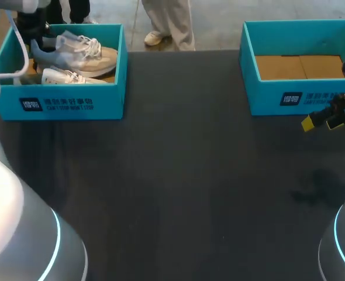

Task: Take the shoe out of the shoebox, open the shoe tongue, remove and reinsert the insole, then place the shoe into the shoebox

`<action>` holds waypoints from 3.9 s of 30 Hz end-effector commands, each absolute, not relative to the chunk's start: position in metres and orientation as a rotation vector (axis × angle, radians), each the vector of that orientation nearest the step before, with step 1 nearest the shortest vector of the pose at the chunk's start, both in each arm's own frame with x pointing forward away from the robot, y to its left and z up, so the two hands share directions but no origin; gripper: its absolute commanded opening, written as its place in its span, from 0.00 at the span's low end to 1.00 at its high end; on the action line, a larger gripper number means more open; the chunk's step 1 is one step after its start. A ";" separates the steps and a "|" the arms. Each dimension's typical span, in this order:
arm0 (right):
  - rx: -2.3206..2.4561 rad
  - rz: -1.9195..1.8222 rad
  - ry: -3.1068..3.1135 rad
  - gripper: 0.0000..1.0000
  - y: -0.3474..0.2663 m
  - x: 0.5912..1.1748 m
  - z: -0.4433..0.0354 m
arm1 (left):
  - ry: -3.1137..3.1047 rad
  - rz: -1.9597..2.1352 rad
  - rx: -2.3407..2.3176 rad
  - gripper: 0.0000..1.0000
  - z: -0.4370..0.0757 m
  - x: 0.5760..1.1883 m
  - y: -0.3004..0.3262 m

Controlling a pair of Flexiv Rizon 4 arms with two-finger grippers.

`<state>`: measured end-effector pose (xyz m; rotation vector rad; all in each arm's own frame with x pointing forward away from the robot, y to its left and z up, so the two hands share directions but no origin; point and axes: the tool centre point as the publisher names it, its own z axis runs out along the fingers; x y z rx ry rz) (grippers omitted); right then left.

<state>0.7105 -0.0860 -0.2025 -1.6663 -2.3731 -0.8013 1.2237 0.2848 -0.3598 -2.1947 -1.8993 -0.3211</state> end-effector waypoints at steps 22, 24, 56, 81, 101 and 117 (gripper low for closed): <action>-1.668 -0.799 -2.373 1.00 -0.085 0.711 -0.203 | -1.862 -0.178 -2.248 1.00 -0.370 1.234 0.290; -1.668 -0.799 -2.373 1.00 -0.085 0.711 -0.203 | -1.861 -0.179 -2.246 1.00 -0.366 1.232 0.290; -1.668 -0.799 -2.373 1.00 -0.085 0.711 -0.203 | -1.989 0.053 -2.349 1.00 -0.294 1.175 0.298; -1.668 -0.799 -2.373 1.00 -0.085 0.711 -0.203 | -2.000 -0.019 -2.452 1.00 -0.291 1.126 0.290; -1.668 -0.799 -2.373 1.00 -0.085 0.711 -0.203 | -1.968 -0.092 -2.532 0.69 -0.295 1.060 0.274; -1.668 -0.799 -2.373 1.00 -0.085 0.711 -0.203 | -2.013 -0.127 -2.508 0.61 -0.307 1.048 0.280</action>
